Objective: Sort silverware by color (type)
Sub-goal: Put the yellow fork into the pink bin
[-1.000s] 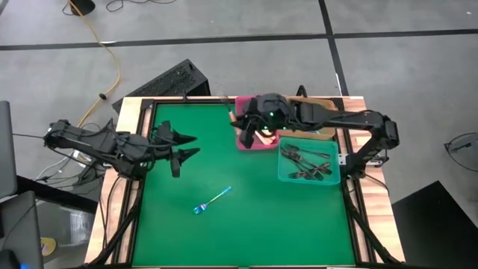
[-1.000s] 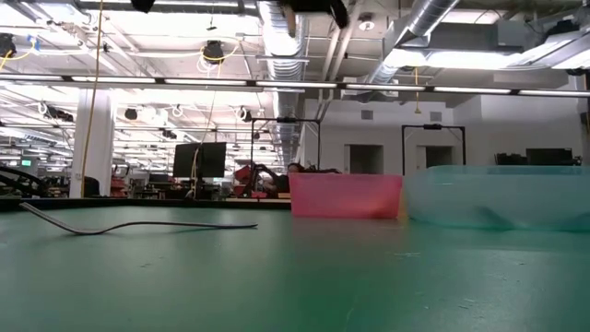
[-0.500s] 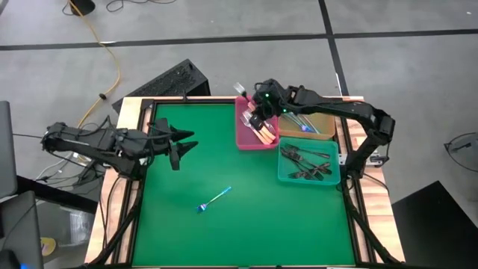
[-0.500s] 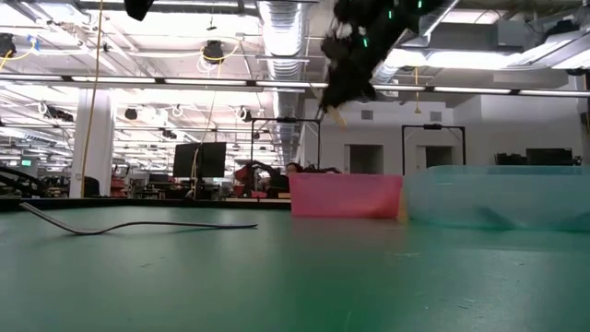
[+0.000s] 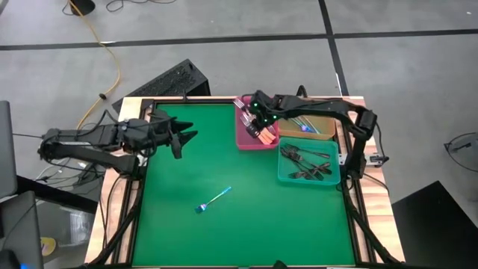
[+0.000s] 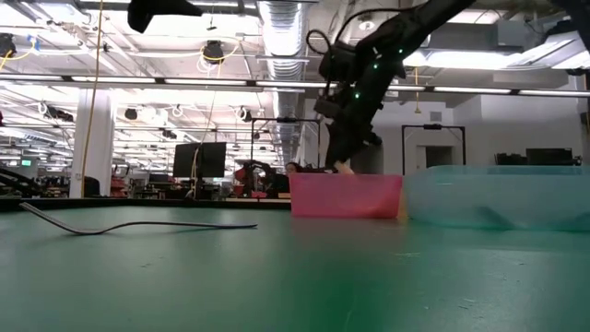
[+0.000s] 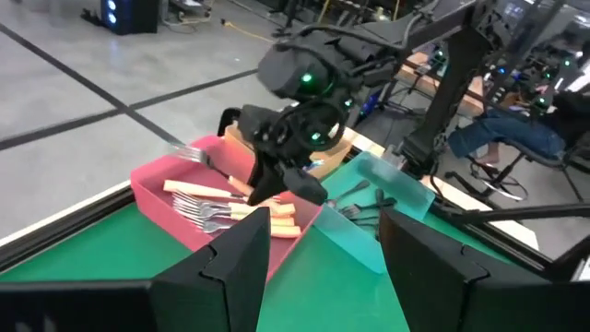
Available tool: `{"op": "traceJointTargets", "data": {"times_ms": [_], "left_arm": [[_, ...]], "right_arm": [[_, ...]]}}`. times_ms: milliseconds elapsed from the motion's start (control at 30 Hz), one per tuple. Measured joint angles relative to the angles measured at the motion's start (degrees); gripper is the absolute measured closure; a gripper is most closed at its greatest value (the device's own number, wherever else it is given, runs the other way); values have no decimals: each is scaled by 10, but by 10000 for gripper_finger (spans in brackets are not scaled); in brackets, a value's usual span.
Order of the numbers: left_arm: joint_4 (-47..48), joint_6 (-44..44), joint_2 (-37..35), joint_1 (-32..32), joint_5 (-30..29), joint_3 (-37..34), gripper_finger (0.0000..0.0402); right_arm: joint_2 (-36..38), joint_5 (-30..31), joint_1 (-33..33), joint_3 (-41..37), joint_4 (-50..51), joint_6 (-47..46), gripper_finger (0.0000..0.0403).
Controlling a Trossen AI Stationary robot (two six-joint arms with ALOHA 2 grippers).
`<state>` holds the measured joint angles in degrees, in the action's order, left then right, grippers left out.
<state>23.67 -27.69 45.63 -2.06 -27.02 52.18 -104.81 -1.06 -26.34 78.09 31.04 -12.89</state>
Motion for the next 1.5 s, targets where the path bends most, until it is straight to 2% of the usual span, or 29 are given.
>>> {"op": "traceJointTargets", "data": {"times_ms": [467, 833, 1133, 1500], "left_arm": [[0, 21, 0, 75, 119, 0, 215], [0, 22, 0, 103, 175, 0, 215], [4, 26, 0, 115, 195, 0, 215], [4, 33, 0, 115, 197, 0, 215]], "right_arm": [[-24, -7, -22, 1, 33, -26, 316], [-33, -40, -21, 1, 47, -23, 316], [-78, -52, -13, 19, 78, -25, 316], [-80, -47, -44, 22, 106, -39, 316]]}}
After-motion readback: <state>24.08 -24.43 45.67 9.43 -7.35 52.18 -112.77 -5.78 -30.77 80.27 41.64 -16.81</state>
